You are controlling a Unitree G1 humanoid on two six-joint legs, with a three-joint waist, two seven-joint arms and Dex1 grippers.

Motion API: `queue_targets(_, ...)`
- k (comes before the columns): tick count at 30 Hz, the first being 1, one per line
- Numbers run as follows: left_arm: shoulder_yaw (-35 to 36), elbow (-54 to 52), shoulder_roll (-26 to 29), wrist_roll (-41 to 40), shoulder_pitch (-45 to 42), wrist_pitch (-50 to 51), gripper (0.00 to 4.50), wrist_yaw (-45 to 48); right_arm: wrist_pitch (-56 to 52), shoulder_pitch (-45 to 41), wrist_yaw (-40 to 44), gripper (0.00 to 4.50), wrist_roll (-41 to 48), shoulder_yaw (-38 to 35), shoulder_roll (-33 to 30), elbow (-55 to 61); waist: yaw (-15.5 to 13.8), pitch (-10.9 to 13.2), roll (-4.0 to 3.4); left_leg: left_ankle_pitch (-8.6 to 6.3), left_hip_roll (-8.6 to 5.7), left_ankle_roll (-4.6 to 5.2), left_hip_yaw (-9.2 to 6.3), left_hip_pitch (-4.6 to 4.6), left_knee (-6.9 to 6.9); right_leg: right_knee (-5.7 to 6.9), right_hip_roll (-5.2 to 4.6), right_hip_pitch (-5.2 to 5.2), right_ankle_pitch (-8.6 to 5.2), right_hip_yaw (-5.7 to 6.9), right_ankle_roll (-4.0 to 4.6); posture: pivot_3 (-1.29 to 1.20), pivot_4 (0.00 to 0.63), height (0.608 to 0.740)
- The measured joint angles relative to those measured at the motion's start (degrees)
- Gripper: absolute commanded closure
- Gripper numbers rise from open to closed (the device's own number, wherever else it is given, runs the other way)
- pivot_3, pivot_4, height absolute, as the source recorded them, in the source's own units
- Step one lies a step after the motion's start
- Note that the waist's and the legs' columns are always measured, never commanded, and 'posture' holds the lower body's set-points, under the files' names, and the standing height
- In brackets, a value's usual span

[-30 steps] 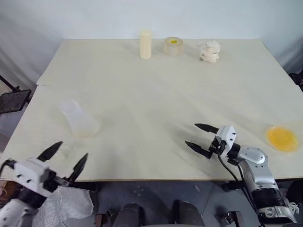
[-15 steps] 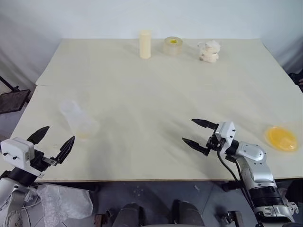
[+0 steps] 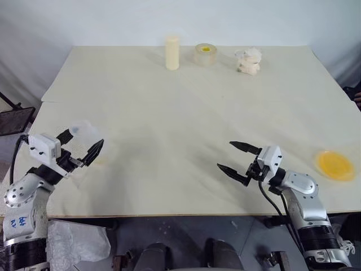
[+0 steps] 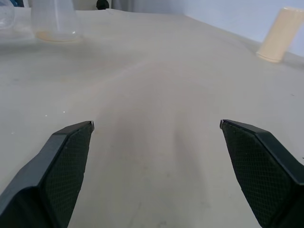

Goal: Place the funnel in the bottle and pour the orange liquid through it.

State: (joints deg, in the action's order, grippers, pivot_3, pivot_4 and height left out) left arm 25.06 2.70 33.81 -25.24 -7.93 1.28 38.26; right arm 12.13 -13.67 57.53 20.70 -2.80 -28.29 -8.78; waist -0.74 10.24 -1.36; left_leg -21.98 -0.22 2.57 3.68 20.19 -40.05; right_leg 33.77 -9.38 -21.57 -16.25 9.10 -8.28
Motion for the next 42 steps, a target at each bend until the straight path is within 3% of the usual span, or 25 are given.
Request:
queue_targets(6, -0.37, 2.05, -0.17, -0.99, -2.81, -0.89, 2.18, 0.18, 0.0, 0.86, -1.15, 0.0, -0.02, 0.0, 0.0, 1.05, 0.38, 0.01, 0.02, 0.0, 0.01, 0.0, -0.04, 0.01, 0.01, 0.01, 0.0, 0.0, 0.0, 0.01, -0.01, 0.0, 0.15, 0.74)
queue_targets(14, -1.12, 2.26, 0.95, -1.98, -4.95, 2.57, 2.2, 2.46, 0.04, 1.22, -2.3, 0.0, -0.03, -0.04, 0.0, 1.54, 0.63, 0.04, 0.06, 0.0, 0.0, 0.0, -0.05, 0.01, -0.01, 0.02, 0.0, 0.0, 0.01, 0.0, -0.01, 0.0, 0.15, 0.74)
queue_targets(22, -10.34, 2.63, 1.55, -2.53, -15.8, 8.34, 2.2, 9.74, -0.03, 0.57, -2.77, 0.0, 0.17, -0.85, -0.63, 1.7, 0.64, 0.06, 0.1, 0.0, -0.03, 0.0, -0.06, 0.04, -0.01, 0.02, 0.0, 0.0, 0.01, 0.01, -0.02, 0.0, 0.15, 0.74)
queue_targets(27, -19.02, 9.81, -7.01, 0.85, -31.03, 7.98, 2.2, 10.23, -2.74, 1.28, -1.55, 0.0, 2.2, -2.96, -4.14, 5.16, -0.57, 0.13, 0.25, 0.04, -0.13, 0.05, 0.0, 0.1, -0.12, -0.02, 0.0, 0.04, 0.05, 0.0, -0.1, 0.0, 0.15, 0.74)
queue_targets(37, -28.03, 29.95, -22.55, 7.33, -45.79, 0.27, 2.2, 14.05, -5.55, 6.32, -5.02, 0.0, 3.25, -5.35, -4.25, 12.6, -0.85, 0.25, 0.46, 0.02, -0.25, 0.03, 0.14, 0.19, -0.07, -0.09, 0.1, -0.03, 0.05, 0.14, -0.1, 0.0, 0.15, 0.74)
queue_targets(42, -30.85, 38.24, -25.2, 11.8, -47.36, -4.37, 2.2, 15.37, -6.01, 11.89, -8.15, 0.0, 3.23, -6.58, -3.79, 16.99, -0.75, 0.28, 0.5, 0.02, -0.24, 0.04, 0.17, 0.2, -0.03, -0.14, 0.1, -0.05, 0.05, 0.16, -0.11, 0.0, 0.15, 0.74)
